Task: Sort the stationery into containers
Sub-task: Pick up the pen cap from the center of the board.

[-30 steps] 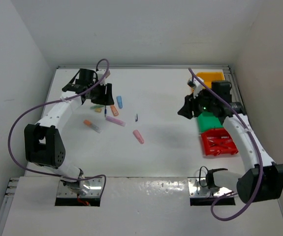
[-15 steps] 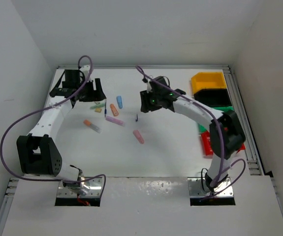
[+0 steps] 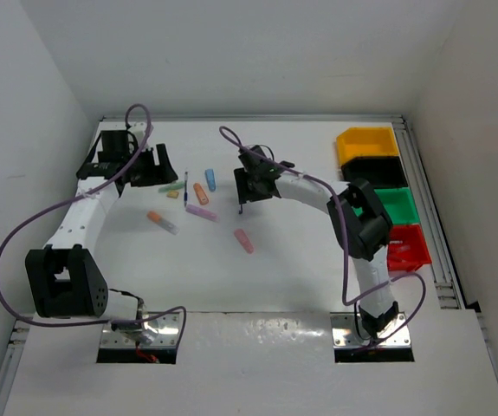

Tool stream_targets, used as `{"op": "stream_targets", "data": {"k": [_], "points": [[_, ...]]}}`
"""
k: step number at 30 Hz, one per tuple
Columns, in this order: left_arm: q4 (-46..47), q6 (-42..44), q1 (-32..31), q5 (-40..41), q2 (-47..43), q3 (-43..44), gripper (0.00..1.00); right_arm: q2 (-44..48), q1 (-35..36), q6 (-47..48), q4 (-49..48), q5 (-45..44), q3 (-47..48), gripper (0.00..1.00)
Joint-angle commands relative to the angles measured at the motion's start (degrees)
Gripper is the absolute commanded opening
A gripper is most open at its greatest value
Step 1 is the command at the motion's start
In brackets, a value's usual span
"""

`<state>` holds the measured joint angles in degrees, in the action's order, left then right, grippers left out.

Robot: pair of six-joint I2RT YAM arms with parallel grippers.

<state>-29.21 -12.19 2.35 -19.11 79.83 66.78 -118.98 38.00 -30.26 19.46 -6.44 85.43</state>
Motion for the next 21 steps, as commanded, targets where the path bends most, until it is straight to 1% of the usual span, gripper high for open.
{"op": "stream_targets", "data": {"k": [1, 16, 19, 21], "points": [[1.18, 1.63, 0.72, -1.28, -2.93, -1.04, 0.77, -1.87, 1.11, -1.29, -1.97, -0.42, 3.51, 0.53], [1.17, 2.43, 3.54, -4.44, -1.79, -2.71, 0.77, -6.70, 1.90, -2.52, -1.89, 1.34, 4.39, 0.49], [1.09, 2.69, 4.07, -4.79, -1.61, -2.80, 0.77, -7.58, 1.82, -2.17, -2.15, 1.25, 4.92, 0.46], [0.91, 2.95, 4.24, -4.97, -1.52, -2.89, 0.77, -8.20, 1.90, -2.26, -2.15, 1.51, 5.27, 0.42]]}}
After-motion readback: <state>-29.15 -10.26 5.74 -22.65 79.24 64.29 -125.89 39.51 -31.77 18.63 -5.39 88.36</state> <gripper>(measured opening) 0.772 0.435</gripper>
